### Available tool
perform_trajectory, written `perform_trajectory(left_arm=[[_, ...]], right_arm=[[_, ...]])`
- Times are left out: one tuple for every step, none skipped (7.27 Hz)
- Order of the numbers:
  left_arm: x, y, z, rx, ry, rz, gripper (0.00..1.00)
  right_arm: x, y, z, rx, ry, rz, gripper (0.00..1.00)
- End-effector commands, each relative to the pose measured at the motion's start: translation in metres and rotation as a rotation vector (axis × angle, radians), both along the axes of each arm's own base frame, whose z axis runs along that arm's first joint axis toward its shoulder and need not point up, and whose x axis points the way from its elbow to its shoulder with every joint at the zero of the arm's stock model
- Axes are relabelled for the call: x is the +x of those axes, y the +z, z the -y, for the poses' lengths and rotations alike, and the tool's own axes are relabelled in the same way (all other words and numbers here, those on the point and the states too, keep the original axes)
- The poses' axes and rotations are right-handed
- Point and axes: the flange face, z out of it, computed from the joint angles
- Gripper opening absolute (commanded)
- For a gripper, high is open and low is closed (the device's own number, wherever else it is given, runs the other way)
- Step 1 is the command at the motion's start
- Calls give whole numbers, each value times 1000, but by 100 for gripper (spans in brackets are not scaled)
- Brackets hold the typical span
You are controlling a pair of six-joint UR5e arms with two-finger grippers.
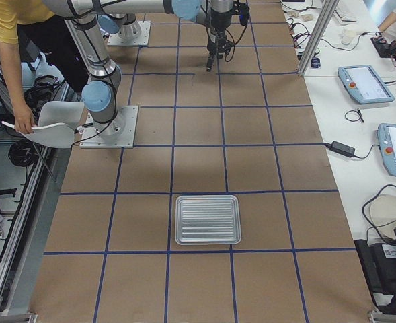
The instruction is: Place bearing gear from tray to pile
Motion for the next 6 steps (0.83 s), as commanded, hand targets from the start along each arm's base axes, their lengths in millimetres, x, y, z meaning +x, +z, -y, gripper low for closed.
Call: perform_trajectory(left_arm=[[-1,1,2,-4,0,-2,37],[-1,1,2,-4,3,-2,26],[-1,3,3,-9,20,-2,8],[-1,5,3,-14,21,0,0],[-1,12,5,-27,21,-5,0],[6,28,12,-56,15,-10,0]], right_arm=[[1,-7,-3,30,2,-6,100],[1,-7,-2,28,4,-7,100],[1,-9,-2,29,4,-6,100],[1,-8,-2,24,4,-5,100],[1,-7,-2,20,4,-5,100],[0,-8,-1,21,2,-5,100]])
